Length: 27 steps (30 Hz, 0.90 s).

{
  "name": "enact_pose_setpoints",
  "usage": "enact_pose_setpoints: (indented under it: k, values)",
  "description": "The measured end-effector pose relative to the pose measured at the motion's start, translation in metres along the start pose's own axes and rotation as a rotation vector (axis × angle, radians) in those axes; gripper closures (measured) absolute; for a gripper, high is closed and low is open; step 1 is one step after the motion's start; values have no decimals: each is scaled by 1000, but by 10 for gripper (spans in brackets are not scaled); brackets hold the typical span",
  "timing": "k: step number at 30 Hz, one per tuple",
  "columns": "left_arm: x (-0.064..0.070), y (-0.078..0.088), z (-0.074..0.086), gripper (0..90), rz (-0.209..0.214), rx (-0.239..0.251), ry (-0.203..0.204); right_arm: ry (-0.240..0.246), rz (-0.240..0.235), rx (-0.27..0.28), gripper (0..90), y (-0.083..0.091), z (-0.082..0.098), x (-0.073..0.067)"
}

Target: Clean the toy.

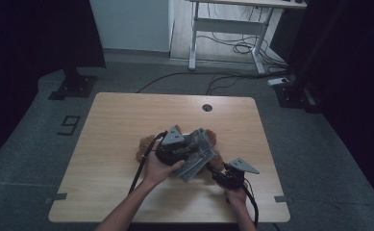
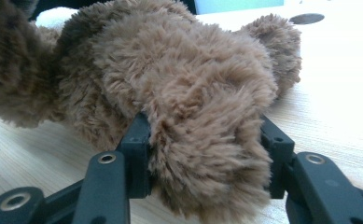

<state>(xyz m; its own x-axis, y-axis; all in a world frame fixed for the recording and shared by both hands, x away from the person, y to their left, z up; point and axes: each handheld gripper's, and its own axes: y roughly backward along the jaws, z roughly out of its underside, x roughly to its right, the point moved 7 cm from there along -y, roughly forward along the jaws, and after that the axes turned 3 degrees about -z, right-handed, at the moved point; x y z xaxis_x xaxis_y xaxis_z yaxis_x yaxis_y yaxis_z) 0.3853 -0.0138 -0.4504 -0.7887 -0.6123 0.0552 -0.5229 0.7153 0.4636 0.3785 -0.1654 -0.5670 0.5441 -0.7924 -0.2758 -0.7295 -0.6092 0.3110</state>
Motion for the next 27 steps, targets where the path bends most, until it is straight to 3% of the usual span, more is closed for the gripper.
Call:
enact_pose_setpoints:
  k: [3, 6, 9, 12, 16, 21, 27]
  values:
    - [7, -8, -1, 754, 8, -8, -2, 6, 3, 2, 511, 0, 0, 0]
    - [21, -24, 1, 753, -2, -37, -45, 10, 2, 4, 512, 1, -1, -1]
    - [24, -31, 5, 752, -7, -53, -40, 13, 4, 2, 517, 1, 0, -1]
    - [19, -41, 21, 752, -27, -97, -23, 12, 0, 4, 526, 1, -1, -1]
    - [15, -42, 31, 752, -26, -93, 2, 2, -13, 1, 531, 1, 0, 0]
    - [14, -39, 38, 752, -37, -85, -2, 2, -8, 0, 555, 2, -1, 0]
    - [6, -21, 44, 751, -65, -52, 10, -9, -34, -3, 579, 3, -1, 3]
